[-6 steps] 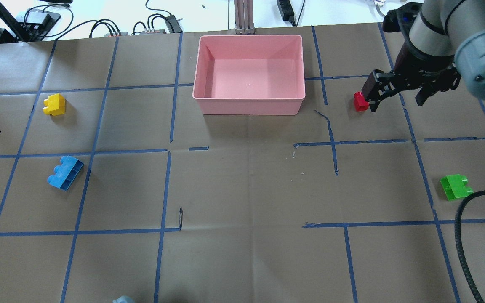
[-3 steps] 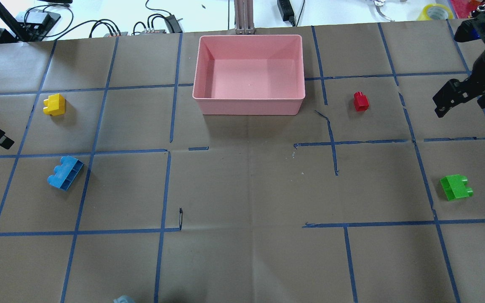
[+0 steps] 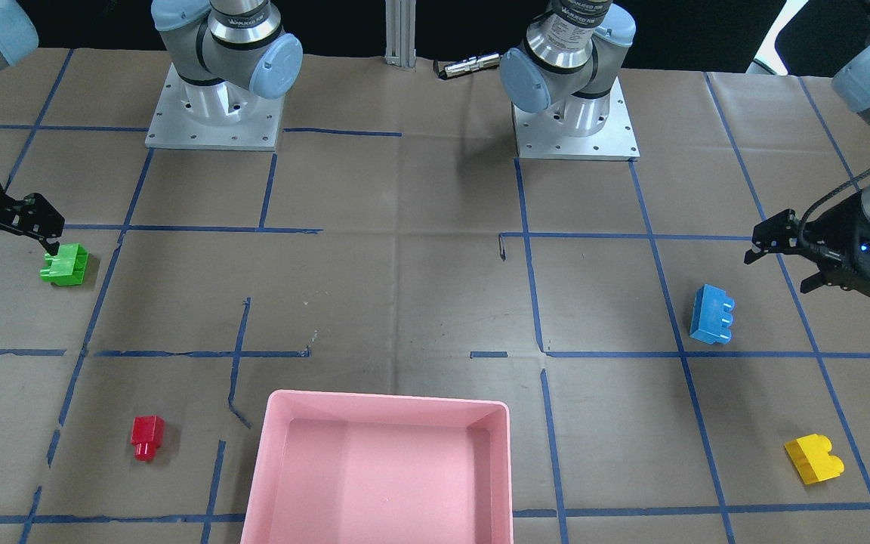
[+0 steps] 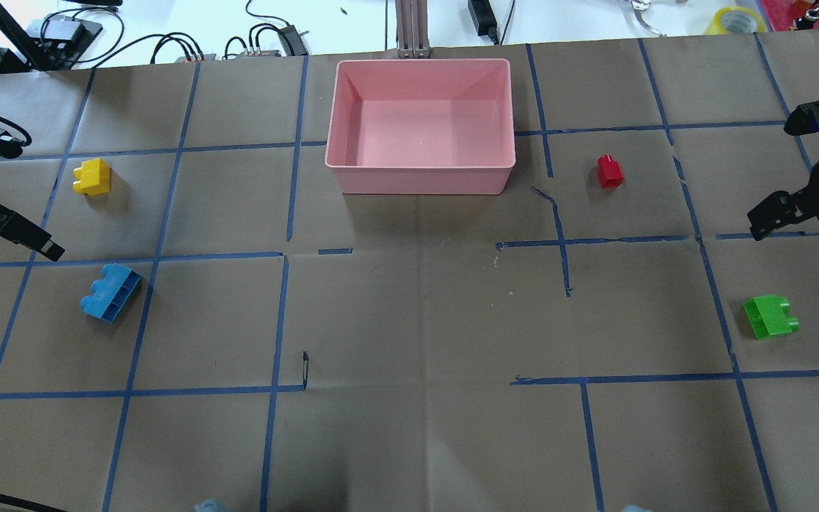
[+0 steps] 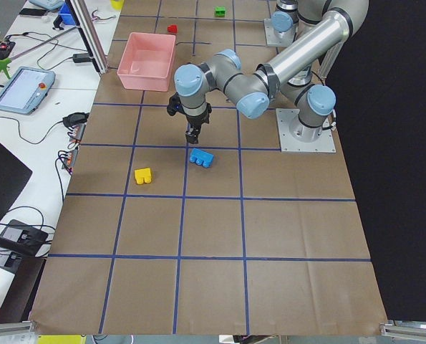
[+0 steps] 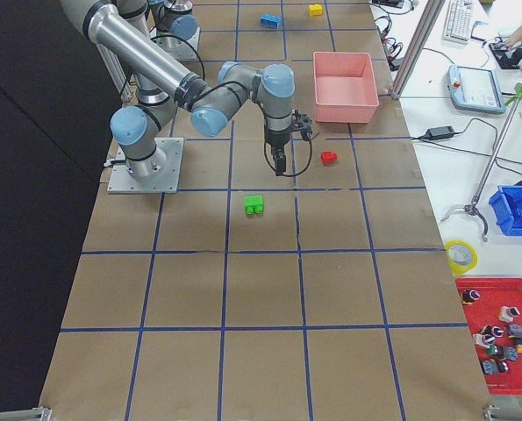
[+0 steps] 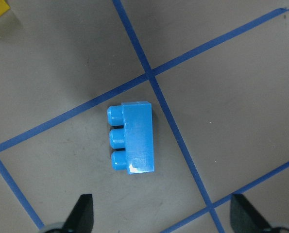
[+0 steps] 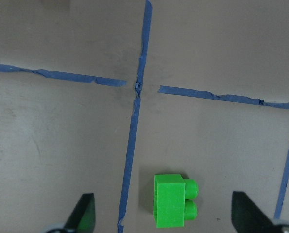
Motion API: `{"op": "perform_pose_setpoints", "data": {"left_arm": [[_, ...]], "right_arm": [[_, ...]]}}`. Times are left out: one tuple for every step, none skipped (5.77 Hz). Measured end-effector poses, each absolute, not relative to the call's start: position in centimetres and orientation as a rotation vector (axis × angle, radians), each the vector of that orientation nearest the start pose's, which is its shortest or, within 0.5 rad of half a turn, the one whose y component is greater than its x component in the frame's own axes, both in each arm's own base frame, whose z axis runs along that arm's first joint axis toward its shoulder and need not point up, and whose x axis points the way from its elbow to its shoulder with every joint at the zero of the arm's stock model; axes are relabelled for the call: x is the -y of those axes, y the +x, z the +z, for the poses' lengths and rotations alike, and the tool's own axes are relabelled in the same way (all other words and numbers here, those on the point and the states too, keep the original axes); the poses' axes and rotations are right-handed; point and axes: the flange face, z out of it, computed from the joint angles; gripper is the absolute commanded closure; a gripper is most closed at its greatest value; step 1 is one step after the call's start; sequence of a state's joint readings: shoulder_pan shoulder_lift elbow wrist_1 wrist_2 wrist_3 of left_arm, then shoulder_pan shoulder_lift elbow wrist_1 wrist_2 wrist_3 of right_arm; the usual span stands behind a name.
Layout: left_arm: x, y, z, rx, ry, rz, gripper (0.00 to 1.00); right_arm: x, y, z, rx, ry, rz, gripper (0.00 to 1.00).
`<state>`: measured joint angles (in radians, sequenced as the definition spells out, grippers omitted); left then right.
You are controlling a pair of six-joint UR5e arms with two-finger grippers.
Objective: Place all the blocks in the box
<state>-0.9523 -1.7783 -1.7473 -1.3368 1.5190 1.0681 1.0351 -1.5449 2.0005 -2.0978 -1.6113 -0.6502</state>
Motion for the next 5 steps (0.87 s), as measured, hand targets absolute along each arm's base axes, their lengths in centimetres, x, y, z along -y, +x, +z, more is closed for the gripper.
{"op": "perform_pose_setpoints", "data": {"left_arm": [[52.1,19.3,29.6,-3.180,0.738,0.070,0.00],[52.1,18.2,27.3,-3.157,0.741,0.041,0.00],[51.4,17.0,24.8,-3.143,0.726,0.016,0.00],[50.8,16.4,22.8,-3.123,0.720,-0.014,0.00],[50.7,16.3,21.1,-3.102,0.722,-0.042,0.00]], "right_arm": [[46.9,-14.2,29.8,-3.193,-0.143,-0.013,0.04],[46.7,-15.4,27.5,-3.178,-0.113,0.029,0.04],[45.9,-16.3,25.4,-3.173,-0.083,0.043,0.04],[44.9,-17.0,23.8,-3.171,-0.082,0.046,0.04],[43.9,-17.3,22.4,-3.162,-0.121,0.057,0.04]]}}
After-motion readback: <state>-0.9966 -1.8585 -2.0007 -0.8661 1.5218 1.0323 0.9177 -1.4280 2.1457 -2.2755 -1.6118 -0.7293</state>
